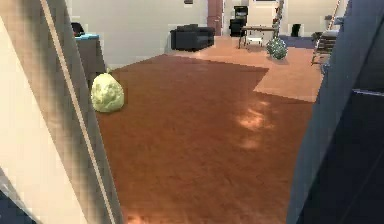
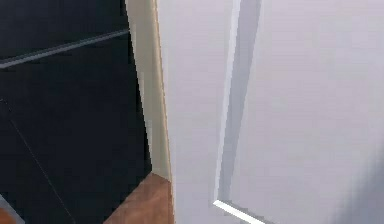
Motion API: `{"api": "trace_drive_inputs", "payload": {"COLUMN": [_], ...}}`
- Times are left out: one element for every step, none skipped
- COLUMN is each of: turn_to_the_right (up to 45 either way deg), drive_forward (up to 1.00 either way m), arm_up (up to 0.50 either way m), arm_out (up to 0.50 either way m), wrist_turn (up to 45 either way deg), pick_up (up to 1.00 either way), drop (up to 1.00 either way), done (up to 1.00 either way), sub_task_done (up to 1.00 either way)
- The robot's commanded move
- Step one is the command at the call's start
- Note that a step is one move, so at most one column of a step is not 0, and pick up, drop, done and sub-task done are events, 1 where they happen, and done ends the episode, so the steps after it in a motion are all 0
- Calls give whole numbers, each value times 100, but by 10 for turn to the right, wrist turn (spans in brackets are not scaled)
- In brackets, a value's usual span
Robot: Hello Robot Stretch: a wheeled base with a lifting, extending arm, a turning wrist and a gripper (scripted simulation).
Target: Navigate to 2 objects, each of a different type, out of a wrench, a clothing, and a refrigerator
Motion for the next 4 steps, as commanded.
{"api": "trace_drive_inputs", "payload": {"turn_to_the_right": [180,0,-450,-270], "drive_forward": [0,75,0,0], "arm_up": [0,0,0,0], "arm_out": [0,0,0,0], "wrist_turn": [0,0,0,0], "pick_up": [0,0,0,0], "drop": [0,0,0,0], "done": [0,0,0,0], "sub_task_done": [0,0,0,0]}}
